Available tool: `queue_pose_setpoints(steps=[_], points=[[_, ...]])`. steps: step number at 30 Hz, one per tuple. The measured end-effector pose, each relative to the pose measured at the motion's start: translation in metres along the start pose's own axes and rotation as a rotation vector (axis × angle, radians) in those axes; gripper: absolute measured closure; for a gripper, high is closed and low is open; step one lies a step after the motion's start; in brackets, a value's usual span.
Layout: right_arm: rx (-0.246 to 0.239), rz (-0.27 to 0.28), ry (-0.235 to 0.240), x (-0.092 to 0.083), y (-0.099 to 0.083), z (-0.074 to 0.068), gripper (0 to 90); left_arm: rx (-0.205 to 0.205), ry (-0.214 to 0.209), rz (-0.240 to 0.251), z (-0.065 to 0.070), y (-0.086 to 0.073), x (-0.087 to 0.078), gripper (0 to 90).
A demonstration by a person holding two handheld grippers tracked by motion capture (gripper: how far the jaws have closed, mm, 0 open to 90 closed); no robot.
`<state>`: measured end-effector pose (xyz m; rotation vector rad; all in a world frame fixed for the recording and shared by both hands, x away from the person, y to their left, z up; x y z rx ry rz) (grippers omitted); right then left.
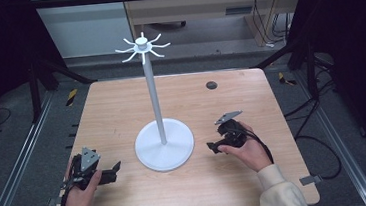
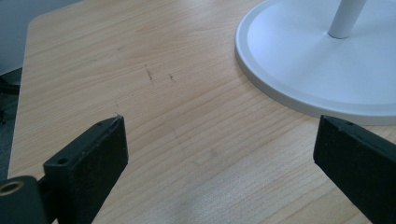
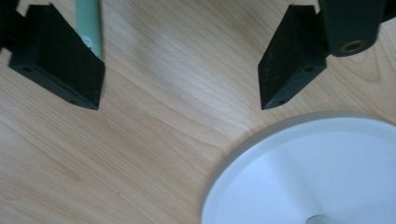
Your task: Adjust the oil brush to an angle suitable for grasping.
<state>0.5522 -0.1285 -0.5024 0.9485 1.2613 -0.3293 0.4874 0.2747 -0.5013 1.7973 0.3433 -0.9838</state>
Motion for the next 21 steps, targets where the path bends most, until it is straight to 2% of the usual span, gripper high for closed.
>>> queue_pose_setpoints(steps=[1,6,7,10,11,13,14,15,17,19,21], points=[[-0.024,-0.007,-0.004,0.002,0.002,-0.005,20.4,0.002,0.000,-0.001,0.000,0.000,0.000,2.7],[-0.070,-0.014,-0.009,0.005,0.005,-0.015,32.5,0.006,0.001,-0.002,0.001,0.000,0.000,2.7],[-0.070,-0.014,-0.009,0.005,0.005,-0.015,32.5,0.008,0.001,-0.003,0.001,0.000,0.000,2.7],[-0.094,-0.024,-0.016,0.008,0.005,-0.016,42.4,0.009,0.001,-0.002,0.001,0.000,0.000,2.7],[-0.103,-0.036,-0.025,0.009,0.004,-0.016,49.4,0.009,0.001,-0.002,0.001,0.000,0.000,2.7],[-0.102,-0.044,-0.030,0.010,0.003,-0.015,55.8,0.010,0.002,-0.002,0.001,0.000,0.000,2.7],[-0.102,-0.044,-0.030,0.010,0.003,-0.015,55.8,0.010,0.002,-0.002,0.001,0.000,0.000,2.7],[-0.101,-0.045,-0.035,0.010,0.003,-0.013,63.1,0.010,0.002,-0.002,0.001,0.000,0.000,2.7],[-0.100,-0.050,-0.033,0.010,0.003,-0.012,65.5,0.010,0.002,-0.002,0.001,0.000,0.000,2.7],[-0.088,-0.065,-0.040,0.011,0.001,-0.010,74.9,0.011,0.002,-0.001,0.002,0.001,0.000,2.7],[-0.081,-0.074,-0.050,0.012,0.000,-0.007,80.7,0.012,0.003,-0.003,0.002,0.001,0.000,2.7]])
Point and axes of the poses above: each handheld gripper's, and its own axes: x roughly forward along the jaws, y roughly out of its top, z roughly to its right, the point moved 6 cm from there along x, roughly forward along the jaws, and after that the axes turned 15 degrees about -z, right-handed, at the moved point
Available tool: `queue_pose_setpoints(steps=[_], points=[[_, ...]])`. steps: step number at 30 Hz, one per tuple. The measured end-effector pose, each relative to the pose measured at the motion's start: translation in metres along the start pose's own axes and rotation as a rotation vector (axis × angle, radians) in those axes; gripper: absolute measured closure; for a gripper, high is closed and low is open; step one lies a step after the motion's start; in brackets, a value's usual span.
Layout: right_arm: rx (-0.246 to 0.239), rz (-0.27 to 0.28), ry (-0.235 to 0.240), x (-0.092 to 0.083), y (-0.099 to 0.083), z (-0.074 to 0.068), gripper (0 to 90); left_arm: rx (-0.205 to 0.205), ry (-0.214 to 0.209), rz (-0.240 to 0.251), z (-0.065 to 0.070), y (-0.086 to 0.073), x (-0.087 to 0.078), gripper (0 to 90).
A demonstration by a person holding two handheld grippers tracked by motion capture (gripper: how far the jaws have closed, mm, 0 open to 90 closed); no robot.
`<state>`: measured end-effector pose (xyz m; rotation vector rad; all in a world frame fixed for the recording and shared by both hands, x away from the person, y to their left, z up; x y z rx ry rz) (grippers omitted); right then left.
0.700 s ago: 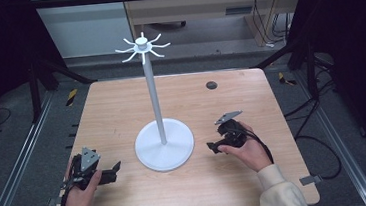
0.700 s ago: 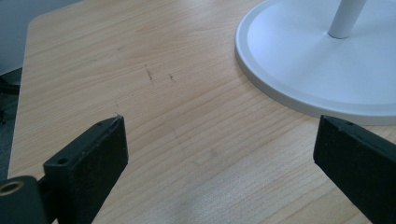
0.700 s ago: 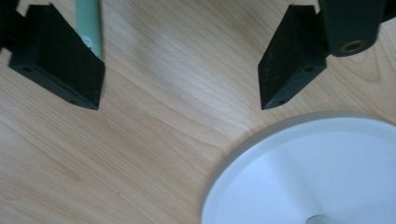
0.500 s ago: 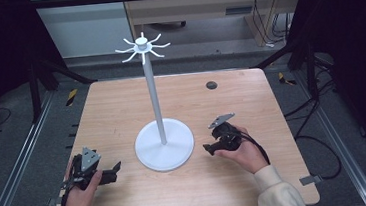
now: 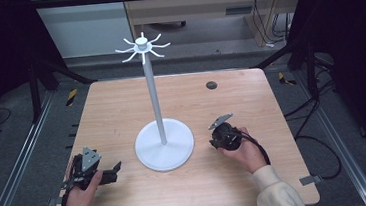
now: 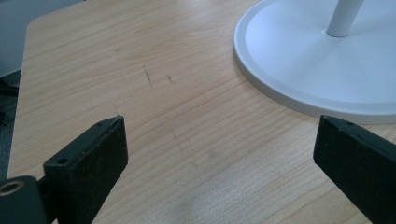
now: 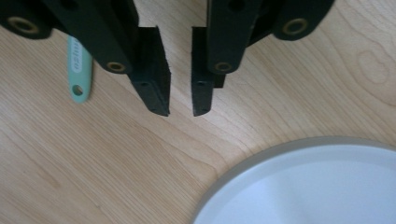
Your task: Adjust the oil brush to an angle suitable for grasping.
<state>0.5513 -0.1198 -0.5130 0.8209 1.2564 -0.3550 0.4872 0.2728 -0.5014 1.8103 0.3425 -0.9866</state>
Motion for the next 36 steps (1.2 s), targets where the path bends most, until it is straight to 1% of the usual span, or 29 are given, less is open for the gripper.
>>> queue_pose_setpoints(steps=[1,3,5,6,8,10,11,12,13,17,20,24,28,30,33,34,36], points=[[0.003,-0.012,-0.006,0.001,-0.002,0.003,85.7,0.001,0.000,-0.001,0.000,0.000,0.000,2.7],[0.017,-0.016,-0.006,0.001,-0.004,0.007,89.2,0.004,-0.001,-0.003,0.000,0.000,0.000,2.7],[0.026,-0.021,-0.005,0.001,-0.005,0.009,89.8,0.004,-0.001,-0.003,0.000,0.000,0.000,2.7],[0.049,-0.021,-0.010,0.001,-0.007,0.014,90.0,0.005,-0.002,-0.004,0.000,0.000,0.000,2.7],[0.078,-0.016,-0.016,0.001,-0.007,0.019,90.0,0.006,-0.002,-0.003,0.000,0.000,0.000,2.7],[0.086,-0.014,-0.024,0.001,-0.008,0.021,90.0,0.007,-0.003,-0.004,0.001,0.000,0.000,2.7],[0.101,-0.013,-0.055,0.002,-0.009,0.029,90.0,0.006,-0.003,-0.003,0.001,0.000,0.000,2.7],[0.101,-0.013,-0.055,0.002,-0.009,0.029,90.0,0.006,-0.003,-0.003,0.001,0.000,0.000,2.7],[0.119,-0.008,-0.060,0.002,-0.011,0.034,90.0,0.005,-0.004,-0.003,0.000,0.000,0.000,2.7],[0.145,-0.016,-0.061,0.004,-0.013,0.039,90.0,0.005,-0.003,-0.003,0.000,0.000,0.001,2.7],[0.151,-0.019,-0.071,0.006,-0.014,0.042,90.0,0.009,-0.002,-0.005,0.001,0.000,0.000,2.7],[0.164,-0.031,-0.070,0.009,-0.014,0.045,90.0,0.013,-0.006,-0.005,0.002,0.000,0.001,2.7],[0.160,-0.050,-0.066,0.014,-0.015,0.045,90.0,0.016,-0.006,-0.006,0.002,0.000,0.001,2.7],[0.166,-0.064,-0.080,0.016,-0.016,0.047,90.0,0.016,-0.006,-0.006,0.002,0.000,0.001,2.7],[0.167,-0.064,-0.077,0.016,-0.016,0.048,90.0,0.016,-0.009,-0.005,0.003,0.000,0.001,2.7],[0.162,-0.073,-0.103,0.015,-0.016,0.048,90.0,0.018,-0.014,-0.004,0.003,0.000,0.001,2.7],[0.158,-0.081,-0.124,0.015,-0.016,0.049,90.0,0.025,-0.018,-0.006,0.004,0.001,0.001,2.7]])
Point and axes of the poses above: each handheld gripper's, and its own axes: x roughly forward along the jaws, y roughly out of its top, z roughly to its right, the point moved 6 cm from there along x, roughly forward along the jaws, and after that the axes turned 15 degrees about -z, right-handed, at the moved point
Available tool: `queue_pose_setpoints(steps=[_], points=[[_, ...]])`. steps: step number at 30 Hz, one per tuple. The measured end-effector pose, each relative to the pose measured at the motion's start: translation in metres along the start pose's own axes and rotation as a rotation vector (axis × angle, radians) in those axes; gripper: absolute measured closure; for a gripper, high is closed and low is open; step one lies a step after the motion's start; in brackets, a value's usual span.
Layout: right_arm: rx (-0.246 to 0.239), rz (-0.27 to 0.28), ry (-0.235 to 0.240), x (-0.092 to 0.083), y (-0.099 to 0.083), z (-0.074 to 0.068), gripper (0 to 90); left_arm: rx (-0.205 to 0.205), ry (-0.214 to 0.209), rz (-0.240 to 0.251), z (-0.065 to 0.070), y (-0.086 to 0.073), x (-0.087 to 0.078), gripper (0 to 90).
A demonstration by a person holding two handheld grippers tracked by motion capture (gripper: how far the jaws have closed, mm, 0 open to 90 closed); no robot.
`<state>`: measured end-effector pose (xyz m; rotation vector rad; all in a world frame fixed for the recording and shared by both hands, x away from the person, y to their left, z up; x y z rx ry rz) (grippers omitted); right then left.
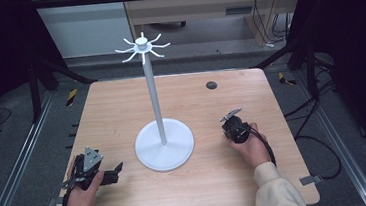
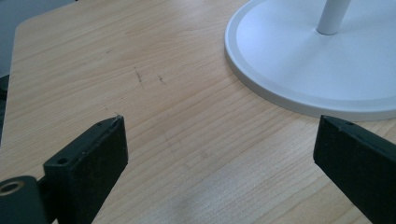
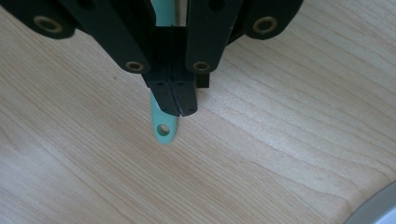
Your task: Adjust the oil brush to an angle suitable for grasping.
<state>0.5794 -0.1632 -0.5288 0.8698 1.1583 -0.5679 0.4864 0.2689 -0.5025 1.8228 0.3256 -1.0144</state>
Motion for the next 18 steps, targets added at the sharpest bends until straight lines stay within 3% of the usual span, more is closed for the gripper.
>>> queue_pose_setpoints(steps=[4,8,12,18], points=[[0.001,-0.007,-0.030,0.001,0.000,0.003,90.0,0.004,-0.003,0.001,0.001,0.000,0.000,2.7],[0.041,-0.024,-0.072,0.001,-0.001,0.012,90.0,0.002,-0.002,0.002,0.000,0.000,0.000,2.7],[0.078,-0.020,-0.066,0.002,-0.003,0.018,90.0,0.004,-0.003,0.003,0.001,0.000,0.000,2.7],[0.113,0.007,-0.009,-0.011,-0.006,0.021,86.6,0.006,-0.001,0.002,0.001,0.001,0.000,2.7]])
Point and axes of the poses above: each handheld gripper's, and its own axes: x roughly forward along the jaws, y roughly out of its top, z roughly to its right, the point moved 6 cm from there along x, roughly forward along the jaws, and after that the axes turned 15 degrees about -z, right-handed, at the moved point
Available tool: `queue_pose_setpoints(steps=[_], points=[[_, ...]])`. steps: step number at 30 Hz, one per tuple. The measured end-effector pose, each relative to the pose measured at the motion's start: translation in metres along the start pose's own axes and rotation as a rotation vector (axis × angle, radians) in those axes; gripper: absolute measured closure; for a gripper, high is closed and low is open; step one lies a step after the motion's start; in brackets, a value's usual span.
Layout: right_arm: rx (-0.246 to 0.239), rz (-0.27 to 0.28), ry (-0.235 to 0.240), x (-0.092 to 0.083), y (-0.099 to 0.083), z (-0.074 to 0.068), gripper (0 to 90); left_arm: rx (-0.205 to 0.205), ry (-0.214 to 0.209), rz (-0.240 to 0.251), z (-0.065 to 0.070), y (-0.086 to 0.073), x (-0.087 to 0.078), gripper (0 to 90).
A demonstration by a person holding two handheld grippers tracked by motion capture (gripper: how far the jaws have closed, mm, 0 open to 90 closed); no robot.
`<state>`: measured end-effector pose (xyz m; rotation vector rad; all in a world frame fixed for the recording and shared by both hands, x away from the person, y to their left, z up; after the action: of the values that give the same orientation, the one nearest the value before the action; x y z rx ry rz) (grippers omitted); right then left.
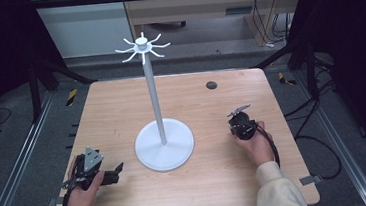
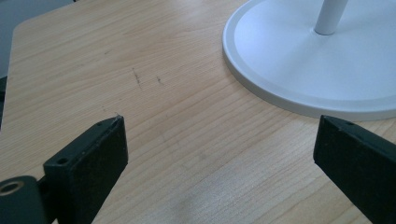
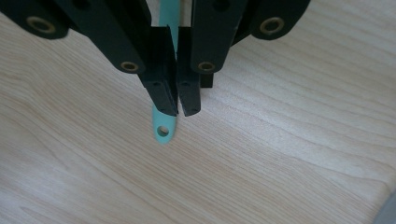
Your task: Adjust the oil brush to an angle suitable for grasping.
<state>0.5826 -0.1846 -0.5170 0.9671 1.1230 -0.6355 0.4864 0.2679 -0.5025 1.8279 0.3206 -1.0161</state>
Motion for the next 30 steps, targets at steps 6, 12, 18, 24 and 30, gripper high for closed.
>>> queue_pose_setpoints(steps=[6,12,18,24,30], points=[[0.043,-0.051,0.076,-0.016,-0.015,0.006,77.2,-0.002,-0.003,0.002,0.000,0.000,0.000,2.7],[0.061,-0.109,0.110,-0.021,-0.025,0.011,68.7,-0.001,-0.006,0.000,0.000,0.000,0.000,2.6],[0.056,-0.177,0.103,-0.022,-0.034,0.014,64.8,0.000,-0.006,-0.002,0.001,0.000,0.000,2.7],[0.049,-0.202,0.087,-0.019,-0.039,0.015,66.6,0.003,-0.008,-0.005,0.001,0.000,0.000,2.7],[0.030,-0.246,0.092,-0.014,-0.044,0.013,69.4,0.007,-0.011,-0.007,0.001,0.000,0.001,2.6]])
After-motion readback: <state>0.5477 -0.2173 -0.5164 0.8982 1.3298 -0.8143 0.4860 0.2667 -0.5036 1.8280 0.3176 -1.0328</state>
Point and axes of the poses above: each handheld gripper's, and its own axes: x roughly forward along the jaws, y roughly out of its top, z roughly to its right, the point moved 6 cm from there along x, roughly forward along the jaws, and after that the axes turned 15 degrees about -z, right-handed, at the moved point
